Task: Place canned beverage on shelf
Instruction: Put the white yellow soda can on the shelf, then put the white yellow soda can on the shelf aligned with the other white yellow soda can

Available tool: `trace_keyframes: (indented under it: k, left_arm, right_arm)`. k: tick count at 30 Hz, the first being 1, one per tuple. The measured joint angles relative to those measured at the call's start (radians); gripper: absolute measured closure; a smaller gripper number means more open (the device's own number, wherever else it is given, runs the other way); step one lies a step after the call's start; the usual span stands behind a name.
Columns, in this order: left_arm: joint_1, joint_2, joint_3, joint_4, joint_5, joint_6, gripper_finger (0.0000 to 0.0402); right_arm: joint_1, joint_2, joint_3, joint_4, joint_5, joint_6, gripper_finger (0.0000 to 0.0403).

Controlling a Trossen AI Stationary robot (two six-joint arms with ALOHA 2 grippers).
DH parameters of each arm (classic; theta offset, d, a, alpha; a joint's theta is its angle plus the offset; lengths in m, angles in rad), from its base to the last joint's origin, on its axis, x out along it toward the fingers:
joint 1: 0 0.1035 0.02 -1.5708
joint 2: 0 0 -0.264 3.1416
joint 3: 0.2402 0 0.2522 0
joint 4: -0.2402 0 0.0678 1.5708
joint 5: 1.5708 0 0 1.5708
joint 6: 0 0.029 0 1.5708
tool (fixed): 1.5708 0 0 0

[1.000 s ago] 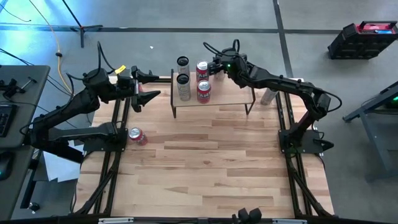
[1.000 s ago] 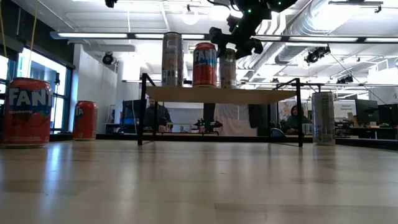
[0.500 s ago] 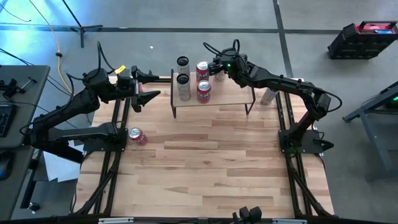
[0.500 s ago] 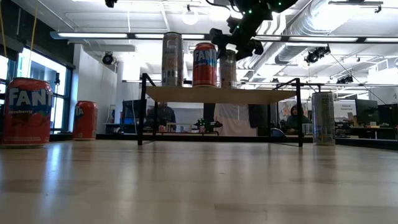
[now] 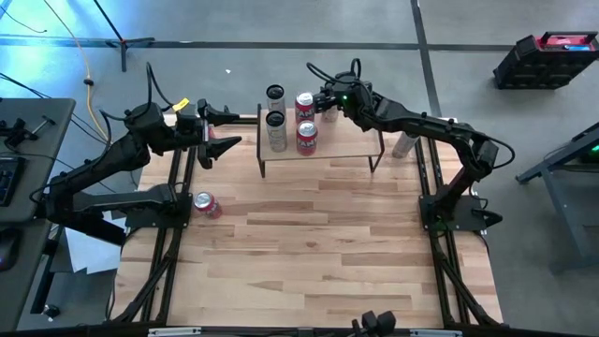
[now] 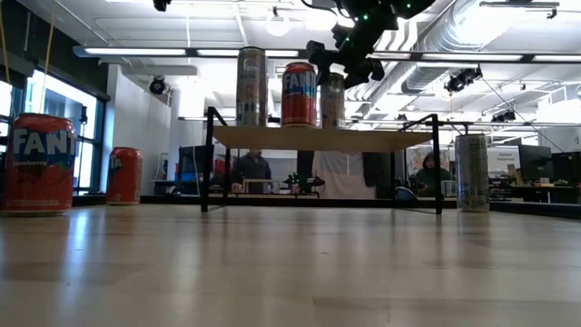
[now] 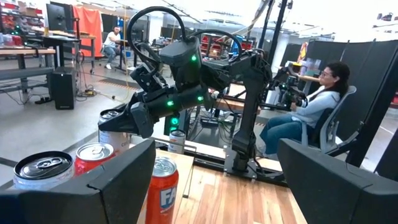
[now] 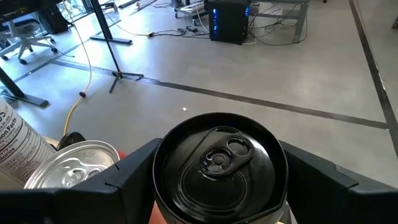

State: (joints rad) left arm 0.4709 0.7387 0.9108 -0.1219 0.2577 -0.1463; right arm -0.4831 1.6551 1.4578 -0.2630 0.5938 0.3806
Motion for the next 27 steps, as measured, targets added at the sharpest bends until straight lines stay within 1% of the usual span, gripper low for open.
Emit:
trace_keyframes:
  k: [12,17,20,22,25,27]
  left_arm:
    - [0.0,0.0,0.0,0.0,0.001,0.009,0.0074]
    - [0.0,0.0,0.0,-0.006,0.001,0.009,0.0074]
    - [0.0,-0.006,0.0,-0.031,0.011,0.013,0.0074]
    - [0.0,-0.009,0.0,-0.044,0.026,0.018,0.0074]
    - [-0.001,-0.01,0.0,-0.046,0.061,0.003,0.0074]
    - [-0.007,-0.011,0.0,-0.044,0.078,-0.033,0.0074]
  right_arm:
    - [0.032,-0.089,0.0,0.019,0.002,-0.028,0.0121]
    - [0.076,-0.168,0.0,-0.02,-0.002,-0.113,0.0121]
    - [0.128,-0.227,0.0,-0.108,0.02,-0.175,0.0121]
    - [0.174,-0.268,0.0,-0.204,0.072,-0.179,0.0121]
    - [0.262,-0.333,0.0,-0.349,0.177,-0.151,0.0121]
    - [0.326,-0.368,0.001,-0.455,0.223,-0.098,0.0121]
